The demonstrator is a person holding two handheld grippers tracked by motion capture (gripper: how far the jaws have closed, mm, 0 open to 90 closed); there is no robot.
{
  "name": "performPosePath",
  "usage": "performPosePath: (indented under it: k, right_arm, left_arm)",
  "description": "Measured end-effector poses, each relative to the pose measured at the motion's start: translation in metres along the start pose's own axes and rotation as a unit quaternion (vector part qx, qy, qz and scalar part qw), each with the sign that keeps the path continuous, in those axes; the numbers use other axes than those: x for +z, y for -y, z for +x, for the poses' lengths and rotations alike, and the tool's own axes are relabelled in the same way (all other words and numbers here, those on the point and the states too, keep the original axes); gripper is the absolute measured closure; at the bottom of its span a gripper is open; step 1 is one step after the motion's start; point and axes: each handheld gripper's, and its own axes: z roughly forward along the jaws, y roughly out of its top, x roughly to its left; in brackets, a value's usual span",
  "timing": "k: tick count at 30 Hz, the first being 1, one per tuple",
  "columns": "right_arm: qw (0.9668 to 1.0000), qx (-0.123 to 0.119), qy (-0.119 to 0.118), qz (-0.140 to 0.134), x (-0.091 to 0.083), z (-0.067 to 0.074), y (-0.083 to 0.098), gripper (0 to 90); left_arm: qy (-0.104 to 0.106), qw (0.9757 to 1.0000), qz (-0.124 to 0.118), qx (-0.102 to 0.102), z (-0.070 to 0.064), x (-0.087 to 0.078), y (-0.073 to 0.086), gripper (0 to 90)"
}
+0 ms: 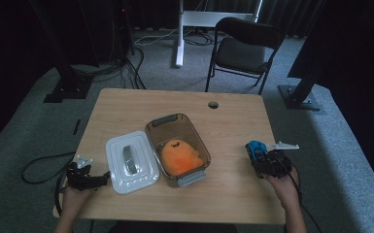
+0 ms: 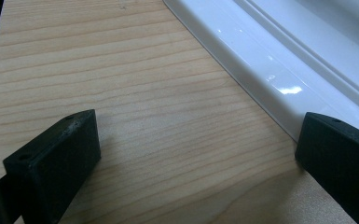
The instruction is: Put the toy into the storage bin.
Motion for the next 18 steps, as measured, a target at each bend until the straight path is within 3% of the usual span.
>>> performPosePath:
  k: [18]
  right_arm:
    - [0.9993,-0.027,-0.012,-0.023,-0.016,0.018,-0.03,25.1]
  left_arm:
    - [0.0,1.0,0.0,0.0,0.0,0.0,0.0,0.3]
